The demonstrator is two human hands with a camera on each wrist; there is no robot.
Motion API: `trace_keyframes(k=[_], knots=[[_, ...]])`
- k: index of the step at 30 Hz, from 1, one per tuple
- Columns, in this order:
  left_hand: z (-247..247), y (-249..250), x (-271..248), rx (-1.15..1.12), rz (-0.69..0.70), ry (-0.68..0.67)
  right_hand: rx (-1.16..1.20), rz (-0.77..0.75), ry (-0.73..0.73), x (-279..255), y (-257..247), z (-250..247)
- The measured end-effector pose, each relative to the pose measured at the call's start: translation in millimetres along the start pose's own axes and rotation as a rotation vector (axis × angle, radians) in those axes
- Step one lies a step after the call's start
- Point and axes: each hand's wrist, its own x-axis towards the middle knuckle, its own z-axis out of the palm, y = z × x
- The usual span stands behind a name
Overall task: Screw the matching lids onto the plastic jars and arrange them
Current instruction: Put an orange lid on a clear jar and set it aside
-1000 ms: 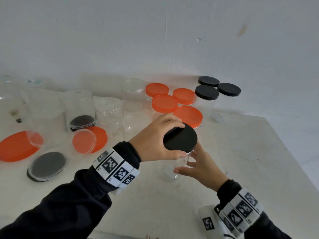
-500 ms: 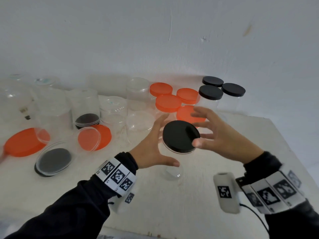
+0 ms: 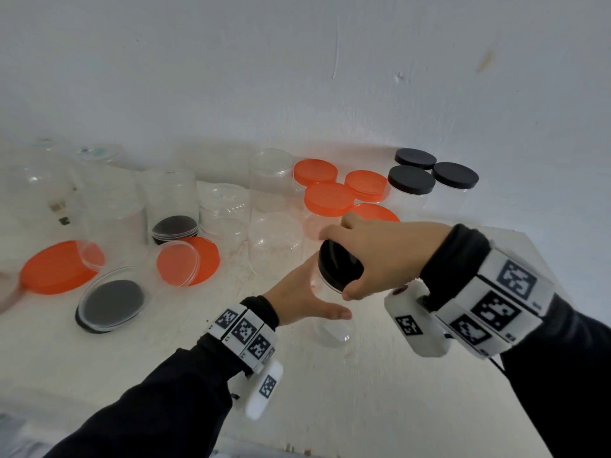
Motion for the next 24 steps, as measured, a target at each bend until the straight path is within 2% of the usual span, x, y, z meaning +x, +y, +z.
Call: trace_keyframes(k=[5,15,20,24], knots=[[0.0,-1.4,0.4,0.006,-0.01,-0.003,-0.058,-0.014,-0.027,5.2,-2.0,0.5],[-0.5,-6.5,4.1,0.06,-0.031,-0.013,-0.051,-0.166,-0.061,7.4,3.3,-5.4],[-0.6,-7.1,3.7,0.053,-0.028,-0.001,-0.045,-0.181,-0.086,9.3,4.1,-8.0],[-0.4,-7.1,4.1,0.052,-0.012,0.007,-0.002,-0.179,-0.05,9.1,7.6,-7.0]])
